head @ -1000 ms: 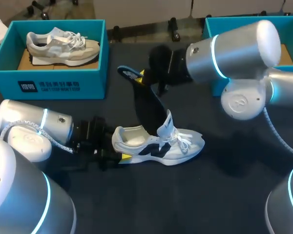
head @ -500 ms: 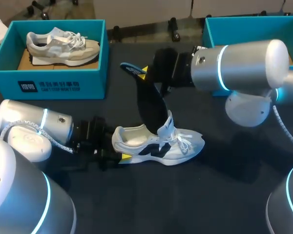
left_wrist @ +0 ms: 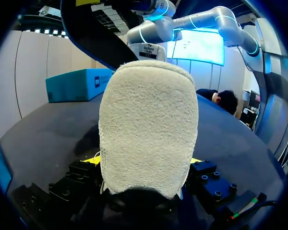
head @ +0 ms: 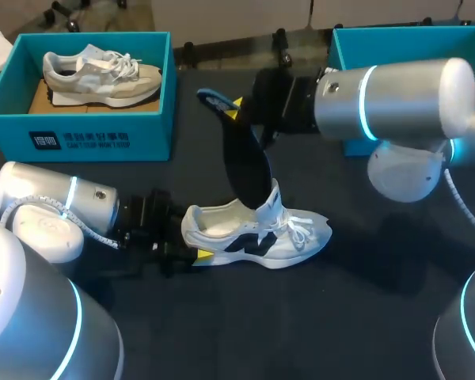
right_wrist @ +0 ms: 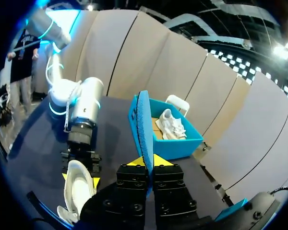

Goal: Take the shoe out of the shoebox, open the shoe tongue, remove and reinsert the insole, then place the shoe into the shoebox

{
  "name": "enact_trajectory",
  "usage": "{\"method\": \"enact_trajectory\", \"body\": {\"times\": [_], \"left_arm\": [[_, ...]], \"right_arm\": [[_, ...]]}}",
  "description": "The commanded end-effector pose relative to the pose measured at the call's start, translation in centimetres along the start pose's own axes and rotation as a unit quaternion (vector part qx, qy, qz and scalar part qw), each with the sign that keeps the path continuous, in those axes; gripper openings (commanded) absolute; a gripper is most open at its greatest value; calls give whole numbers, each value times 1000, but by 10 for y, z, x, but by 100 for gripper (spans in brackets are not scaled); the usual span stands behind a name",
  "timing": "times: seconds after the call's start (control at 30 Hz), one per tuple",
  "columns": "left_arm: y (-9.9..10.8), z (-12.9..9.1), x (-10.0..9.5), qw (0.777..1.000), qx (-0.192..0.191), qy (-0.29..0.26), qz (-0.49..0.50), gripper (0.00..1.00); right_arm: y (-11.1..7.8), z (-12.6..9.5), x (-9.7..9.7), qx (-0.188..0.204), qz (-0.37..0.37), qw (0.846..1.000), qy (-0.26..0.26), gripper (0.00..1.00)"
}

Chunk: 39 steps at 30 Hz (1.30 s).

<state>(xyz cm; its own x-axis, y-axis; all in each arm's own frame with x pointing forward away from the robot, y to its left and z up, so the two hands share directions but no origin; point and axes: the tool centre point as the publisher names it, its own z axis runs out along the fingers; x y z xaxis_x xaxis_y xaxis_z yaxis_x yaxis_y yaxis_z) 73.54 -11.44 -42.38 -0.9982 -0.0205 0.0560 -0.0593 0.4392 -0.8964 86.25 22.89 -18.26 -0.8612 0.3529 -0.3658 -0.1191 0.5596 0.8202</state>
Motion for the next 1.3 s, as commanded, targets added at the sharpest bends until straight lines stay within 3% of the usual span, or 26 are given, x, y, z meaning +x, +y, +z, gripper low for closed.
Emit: {"method": "enact_trajectory", "body": {"times": [0.03, 0.2, 0.67, 1.1, 1.3], "left_arm": [[5, 2, -3, 1000, -1, 0, 0, 0], [5, 2, -3, 1000, -1, 0, 0, 0], [5, 2, -3, 1000, -1, 0, 0, 0], [5, 2, -3, 1000, -1, 0, 0, 0], [5, 2, -3, 1000, -1, 0, 0, 0]], "right_arm": [[-2, -31, -17, -3, 0, 999, 42, 0], [2, -42, -26, -7, 12, 996, 86, 0], [16, -70, -49, -88, 51, 980, 170, 0], [27, -127, -65, -134, 93, 965, 203, 0], [35, -150, -66, -170, 122, 951, 226, 0]]}}
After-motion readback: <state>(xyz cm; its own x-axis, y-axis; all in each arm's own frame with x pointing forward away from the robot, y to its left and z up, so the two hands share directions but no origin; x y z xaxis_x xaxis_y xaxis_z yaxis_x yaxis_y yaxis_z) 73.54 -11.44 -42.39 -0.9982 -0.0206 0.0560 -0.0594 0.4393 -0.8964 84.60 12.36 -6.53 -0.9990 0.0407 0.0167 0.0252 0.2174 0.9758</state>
